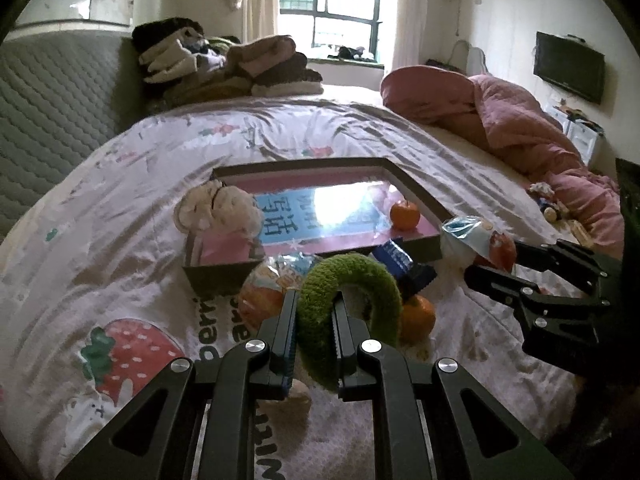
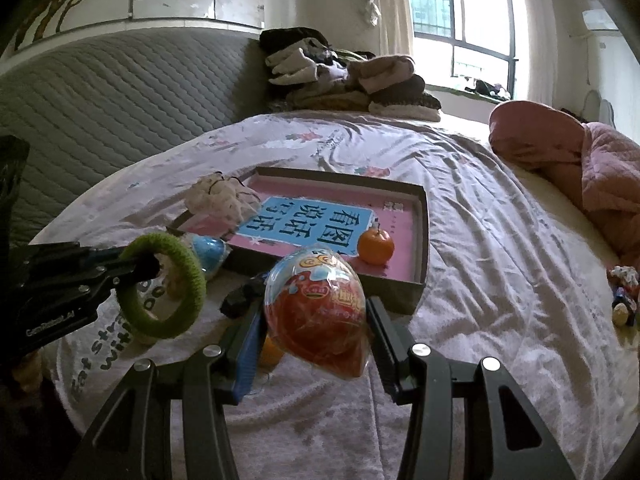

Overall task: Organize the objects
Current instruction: 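Lift and carry green ring with left tool while right carries Kinder egg over tray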

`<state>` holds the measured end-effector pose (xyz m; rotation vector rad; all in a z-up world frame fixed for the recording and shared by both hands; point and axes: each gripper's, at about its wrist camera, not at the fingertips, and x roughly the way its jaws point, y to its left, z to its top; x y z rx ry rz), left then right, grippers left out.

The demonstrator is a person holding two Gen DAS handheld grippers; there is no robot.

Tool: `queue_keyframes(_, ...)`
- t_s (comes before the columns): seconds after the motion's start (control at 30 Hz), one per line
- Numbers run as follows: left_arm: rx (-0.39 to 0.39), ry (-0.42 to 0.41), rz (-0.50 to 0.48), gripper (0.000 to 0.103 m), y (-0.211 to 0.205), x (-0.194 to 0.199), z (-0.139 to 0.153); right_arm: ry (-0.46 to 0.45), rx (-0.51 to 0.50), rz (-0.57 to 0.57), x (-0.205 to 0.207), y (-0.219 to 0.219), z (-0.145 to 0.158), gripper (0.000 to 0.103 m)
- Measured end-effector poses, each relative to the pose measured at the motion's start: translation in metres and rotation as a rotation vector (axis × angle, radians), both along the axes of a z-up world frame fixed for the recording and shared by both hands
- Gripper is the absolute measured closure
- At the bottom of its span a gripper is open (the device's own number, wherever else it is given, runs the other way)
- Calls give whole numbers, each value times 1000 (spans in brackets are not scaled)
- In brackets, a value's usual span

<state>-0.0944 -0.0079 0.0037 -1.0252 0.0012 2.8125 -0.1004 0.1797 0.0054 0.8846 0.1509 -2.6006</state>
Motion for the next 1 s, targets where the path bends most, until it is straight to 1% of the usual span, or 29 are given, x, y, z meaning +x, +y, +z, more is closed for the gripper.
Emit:
queue_keyframes(0.13,-15,31,10,89,0,3,6,20,-9,2,2,-1,4,54)
queue_keyframes(0.3,-30,49,16,89,2,1,12,40,-33,18,3,-3,10,54)
queue_keyframes(0.67,-43,64,32,89,3,-15,25,72,-62,27,0,-5,23,54)
queue_keyframes(0.9,-57,81,53,88,-2,-24,33,107,-74,26,-5,-8,37,54)
queue_keyframes(1.0,-59,76,66,88,-7,-28,34,122,-76,18,-8,-8,43,54)
